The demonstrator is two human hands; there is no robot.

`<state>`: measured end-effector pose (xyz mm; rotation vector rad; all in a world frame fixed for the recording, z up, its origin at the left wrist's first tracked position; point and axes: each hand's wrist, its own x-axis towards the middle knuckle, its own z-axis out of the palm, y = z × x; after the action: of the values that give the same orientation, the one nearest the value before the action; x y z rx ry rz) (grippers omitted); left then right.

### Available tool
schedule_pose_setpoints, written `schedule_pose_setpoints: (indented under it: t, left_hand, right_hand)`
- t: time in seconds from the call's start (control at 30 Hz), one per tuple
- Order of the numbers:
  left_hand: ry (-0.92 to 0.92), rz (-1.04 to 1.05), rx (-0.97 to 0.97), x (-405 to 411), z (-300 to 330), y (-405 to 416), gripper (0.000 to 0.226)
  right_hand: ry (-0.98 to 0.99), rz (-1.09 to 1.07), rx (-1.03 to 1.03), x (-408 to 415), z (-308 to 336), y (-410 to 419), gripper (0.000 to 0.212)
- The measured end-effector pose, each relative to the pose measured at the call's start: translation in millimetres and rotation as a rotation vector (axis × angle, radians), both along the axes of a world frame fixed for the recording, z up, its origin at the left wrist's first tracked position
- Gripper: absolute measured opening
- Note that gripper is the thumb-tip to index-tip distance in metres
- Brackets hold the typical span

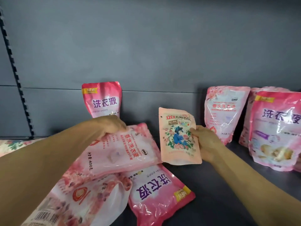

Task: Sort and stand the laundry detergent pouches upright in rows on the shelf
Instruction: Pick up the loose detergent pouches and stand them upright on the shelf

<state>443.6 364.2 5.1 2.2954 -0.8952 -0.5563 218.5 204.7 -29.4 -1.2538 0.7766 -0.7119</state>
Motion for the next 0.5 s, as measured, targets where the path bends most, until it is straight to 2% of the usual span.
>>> schedule_pose_setpoints:
  t: [0.07, 0.17, 0.3, 0.37, 0.5]
  left_hand:
    - [-0.024, -0.048, -0.053, -6.4, 12.2, 7.0, 0.01]
    - [-0.201, -0.114, -0.093, -26.8, 33.1, 18.3, 0.023]
    - [-0.269, -0.12, -0.293, -59.1, 61.2, 18.9, 0.023]
    - [-0.252, -0.122, -0.431, -73.5, 72.9, 10.0, 0.03]
    - [-0.089, -0.078, -0.678, -104.2, 79.1, -19.3, 0.036]
  right_hand:
    - [0.023, -0.049, -0.065, -14.8, 3.4, -0.8, 0.017]
    - [0.019, -0.139, -0.163, -36.1, 8.1, 0.5, 0.017]
    - [-0.018, -0.266, -0.266, -67.4, 17.8, 0.8, 0.016]
    - [-0.037, -0.308, -0.303, -84.3, 24.0, 0.8, 0.017]
    - [-0.111, -0.407, -0.32, -118.7, 33.4, -1.4, 0.022]
